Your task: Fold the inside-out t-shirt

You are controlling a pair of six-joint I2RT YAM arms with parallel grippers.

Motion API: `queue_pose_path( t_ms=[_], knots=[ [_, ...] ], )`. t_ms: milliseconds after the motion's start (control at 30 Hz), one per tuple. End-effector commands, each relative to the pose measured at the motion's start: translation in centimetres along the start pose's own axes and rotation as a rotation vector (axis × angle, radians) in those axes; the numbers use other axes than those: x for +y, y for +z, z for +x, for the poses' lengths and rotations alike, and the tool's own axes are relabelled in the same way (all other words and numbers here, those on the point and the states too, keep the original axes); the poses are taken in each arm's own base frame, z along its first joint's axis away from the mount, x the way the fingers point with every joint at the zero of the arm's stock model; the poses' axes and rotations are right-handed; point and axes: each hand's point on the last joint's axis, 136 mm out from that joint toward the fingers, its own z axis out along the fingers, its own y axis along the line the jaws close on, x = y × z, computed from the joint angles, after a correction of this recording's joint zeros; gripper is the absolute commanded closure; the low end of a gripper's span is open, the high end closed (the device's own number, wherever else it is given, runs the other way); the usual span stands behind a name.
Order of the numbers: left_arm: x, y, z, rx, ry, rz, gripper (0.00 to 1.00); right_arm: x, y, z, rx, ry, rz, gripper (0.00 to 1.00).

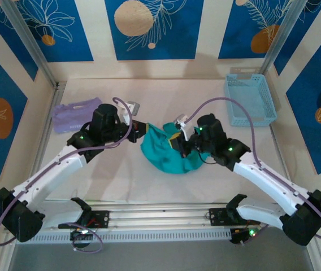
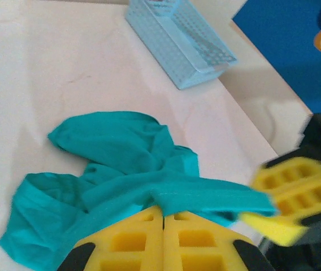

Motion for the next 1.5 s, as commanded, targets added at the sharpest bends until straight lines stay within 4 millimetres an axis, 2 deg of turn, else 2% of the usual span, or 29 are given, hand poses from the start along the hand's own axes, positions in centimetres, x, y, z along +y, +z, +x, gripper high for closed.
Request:
queue_pose_path(
  t_ms=[0,100,200,367,467,567,633,767,933,1033,1167,1233,1267,1400,1467],
  knots=[
    [1.8,-0.8,-1.3,-0.02,0.074,-0.126,1.0,2.5,-3.1,-1.2,-0.008,0.033,-0.146,1.0],
    [4.1,-0.1,0.1,0.035,0.099,-0.226,1.0,1.0,-4.0,-1.9,-0.055,0.15,-0.156,1.0],
    [5.8,0.7,1.7,0.101,0.116,-0.291,1.0,1.1,-3.9,-2.2,-0.082,0.225,-0.251,1.0],
    [3.9,2.1,2.8,0.103,0.098,-0.152,0.99,1.8,-2.4,-2.3,-0.062,0.262,-0.311,1.0],
    [3.7,2.4,3.4,0.091,0.041,-0.13,0.88,1.8,-1.4,-2.1,-0.053,0.284,-0.316,1.0],
    [4.8,2.0,4.6,0.109,-0.013,-0.196,0.71,1.6,-0.7,-2.0,-0.054,0.316,-0.311,1.0],
    [4.8,1.6,5.3,0.113,-0.056,-0.197,0.62,1.4,-0.4,-2.0,-0.058,0.328,-0.297,1.0],
    [2.5,1.1,5.9,0.079,-0.154,-0.09,0.51,1.4,0.3,-1.8,-0.053,0.335,-0.279,1.0],
    [0.4,1.0,6.4,0.076,-0.166,-0.025,0.38,1.5,0.5,-1.8,-0.054,0.333,-0.271,1.0],
    [0.2,2.0,6.5,0.1,-0.149,-0.021,0.42,1.6,0.6,-1.8,-0.056,0.328,-0.267,1.0],
    [1.2,3.4,6.3,0.124,-0.107,-0.071,0.78,1.2,0.0,-1.6,-0.05,0.315,-0.231,1.0],
    [0.6,3.1,5.4,0.106,-0.063,-0.051,0.93,0.5,-0.7,-1.5,-0.049,0.313,-0.184,1.0],
    [-0.2,2.6,4.6,0.086,-0.034,-0.015,0.99,-0.2,-1.1,-1.4,-0.047,0.324,-0.149,1.0],
    [-5.4,-1.3,1.9,-0.035,0.106,0.256,1.0,-3.7,-1.8,0.1,0.004,0.386,0.057,1.0],
    [-7.5,-3.2,1.2,-0.097,0.166,0.362,1.0,-3.8,-1.8,0.4,0.004,0.378,0.063,1.0]
  ],
)
